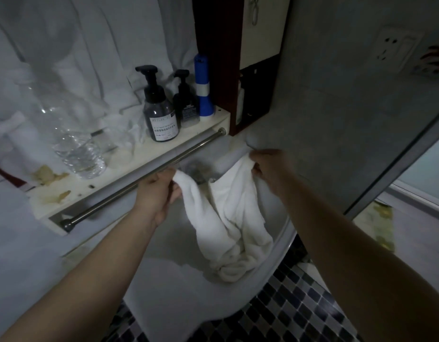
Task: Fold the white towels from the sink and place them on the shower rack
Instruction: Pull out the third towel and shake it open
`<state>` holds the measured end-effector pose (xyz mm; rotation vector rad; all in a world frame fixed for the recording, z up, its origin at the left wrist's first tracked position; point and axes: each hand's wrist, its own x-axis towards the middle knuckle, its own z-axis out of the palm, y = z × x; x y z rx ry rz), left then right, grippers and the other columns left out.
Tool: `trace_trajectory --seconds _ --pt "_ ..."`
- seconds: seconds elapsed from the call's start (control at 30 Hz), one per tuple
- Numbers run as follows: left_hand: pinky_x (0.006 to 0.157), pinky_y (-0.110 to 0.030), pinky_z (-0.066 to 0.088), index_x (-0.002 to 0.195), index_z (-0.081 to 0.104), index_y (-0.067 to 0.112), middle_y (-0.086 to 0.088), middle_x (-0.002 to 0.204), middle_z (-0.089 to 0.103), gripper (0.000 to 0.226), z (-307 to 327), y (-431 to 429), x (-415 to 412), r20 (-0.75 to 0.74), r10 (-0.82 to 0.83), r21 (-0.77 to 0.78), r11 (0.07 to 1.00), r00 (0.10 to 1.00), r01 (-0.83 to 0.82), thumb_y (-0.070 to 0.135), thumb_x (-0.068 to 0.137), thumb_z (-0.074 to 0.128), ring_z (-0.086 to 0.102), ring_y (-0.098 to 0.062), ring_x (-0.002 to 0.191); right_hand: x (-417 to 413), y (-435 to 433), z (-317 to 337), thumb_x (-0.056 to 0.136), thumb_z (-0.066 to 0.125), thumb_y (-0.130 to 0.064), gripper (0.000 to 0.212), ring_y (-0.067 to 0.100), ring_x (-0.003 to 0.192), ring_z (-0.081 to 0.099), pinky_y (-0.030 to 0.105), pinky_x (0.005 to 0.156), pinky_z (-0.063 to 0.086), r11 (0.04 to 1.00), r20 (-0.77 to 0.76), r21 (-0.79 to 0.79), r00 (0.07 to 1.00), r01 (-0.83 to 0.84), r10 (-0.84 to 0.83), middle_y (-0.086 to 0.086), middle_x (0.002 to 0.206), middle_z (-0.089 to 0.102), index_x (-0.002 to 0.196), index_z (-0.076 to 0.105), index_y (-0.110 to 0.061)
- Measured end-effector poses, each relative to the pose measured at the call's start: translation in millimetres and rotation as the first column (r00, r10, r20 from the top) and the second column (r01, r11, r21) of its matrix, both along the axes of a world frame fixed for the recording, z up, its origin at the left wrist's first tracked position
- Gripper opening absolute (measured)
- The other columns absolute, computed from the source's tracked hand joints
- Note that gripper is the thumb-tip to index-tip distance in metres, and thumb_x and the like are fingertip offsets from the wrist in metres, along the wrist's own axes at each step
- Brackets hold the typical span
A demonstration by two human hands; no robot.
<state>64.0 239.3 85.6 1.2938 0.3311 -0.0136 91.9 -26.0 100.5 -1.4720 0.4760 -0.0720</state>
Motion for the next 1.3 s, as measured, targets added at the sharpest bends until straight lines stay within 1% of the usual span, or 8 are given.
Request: trace_trajectory --seconds 0.23,0.4,0.63,0.73,0.87,1.03,1.17,1.3 --pt "0.051 -0.019 0.052 0.085 0.071 -0.001 -0.014 0.07 0.061 0.023 15.8 -45.0 -5.7 -0.007 -0.176 -0.003 0.984 0.984 0.176 0.015 0.099 0.063 0.057 -0.014 0.055 -14.4 38.3 27.3 0.089 0.066 -0.017 0.013 0.002 0.057 0.066 0.021 0.06 0.054 0.831 0.127 -0.482 0.916 -0.277 0.38 -0.011 0.063 0.07 0.088 0.075 -0.026" --pt "0.062 -0.022 0.06 0.103 0.069 -0.009 -0.016 0.082 0.073 0.017 17.0 -57.9 -7.8 -0.076 -0.123 -0.077 0.99 0.989 0.118 0.006 0.095 0.066 0.073 -0.016 0.068 -27.8 50.7 36.2 0.095 0.064 -0.015 0.032 0.012 0.082 0.075 0.031 0.083 0.06 0.648 0.05 -0.698 0.881 -0.306 0.47 0.005 0.117 0.074 0.126 0.069 -0.011" --pt "0.095 -0.046 0.057 0.088 0.08 0.003 -0.02 0.09 0.076 0.012 11.6 -58.0 -7.9 0.033 -0.115 0.182 0.977 0.993 0.107 0.012 0.09 0.072 0.073 -0.029 0.087 -42.2 64.6 43.7 0.097 0.057 -0.013 0.024 0.016 0.063 0.055 0.026 0.062 0.035 0.338 0.019 -0.918 0.826 -0.209 0.563 0.001 0.07 0.063 0.073 0.06 -0.015" --pt "0.093 -0.042 0.058 0.091 0.078 0.003 -0.021 0.092 0.076 0.011 12.8 -59.8 -6.4 0.02 -0.081 0.135 0.988 0.997 0.078 0.004 0.091 0.066 0.069 -0.025 0.083 -41.8 67.9 42.0 0.097 0.054 -0.012 0.022 0.025 0.073 0.064 0.036 0.07 0.048 0.32 0.004 -0.924 0.831 -0.209 0.556 0.009 0.078 0.069 0.081 0.067 -0.005" --pt "0.085 -0.034 0.058 0.102 0.076 0.0 -0.017 0.096 0.077 0.015 9.1 -57.1 -10.6 -0.05 -0.096 -0.049 0.994 0.994 0.094 0.008 0.089 0.072 0.072 -0.021 0.085 -44.9 71.7 39.3 0.099 0.058 -0.017 0.033 0.014 0.069 0.058 0.027 0.066 0.04 0.415 0.033 -0.879 0.836 -0.237 0.548 -0.004 0.07 0.062 0.067 0.058 -0.024" --pt "0.088 -0.041 0.059 0.094 0.08 0.007 -0.021 0.094 0.076 0.01 5.8 -54.9 -11.6 -0.003 -0.071 0.087 0.994 0.997 0.071 0.007 0.089 0.072 0.069 -0.018 0.077 -49.9 72.8 35.9 0.098 0.062 -0.019 0.017 0.015 0.088 0.069 0.024 0.077 0.049 0.559 0.063 -0.783 0.859 -0.273 0.509 0.004 0.094 0.076 0.102 0.077 -0.011" --pt "0.094 -0.046 0.058 0.086 0.082 0.017 -0.016 0.088 0.077 0.016 8.3 -55.7 -13.3 0.095 -0.121 0.24 0.966 0.988 0.095 0.005 0.088 0.071 0.07 -0.018 0.078 -46.6 73.7 40.1 0.098 0.058 -0.015 0.039 0.016 0.062 0.05 0.025 0.064 0.031 0.421 0.008 -0.873 0.855 -0.246 0.518 -0.003 0.06 0.052 0.061 0.047 -0.022" --pt "0.096 -0.05 0.056 0.095 0.079 0.014 -0.011 0.092 0.078 0.015 9.6 -53.2 -10.9 0.103 -0.079 0.281 0.958 0.992 0.047 0.005 0.087 0.07 0.073 -0.03 0.094 -46.3 75.0 43.8 0.1 0.053 -0.014 0.024 0.021 0.075 0.06 0.028 0.068 0.036 0.308 -0.071 -0.908 0.829 -0.284 0.555 0.007 0.078 0.065 0.079 0.065 -0.009"
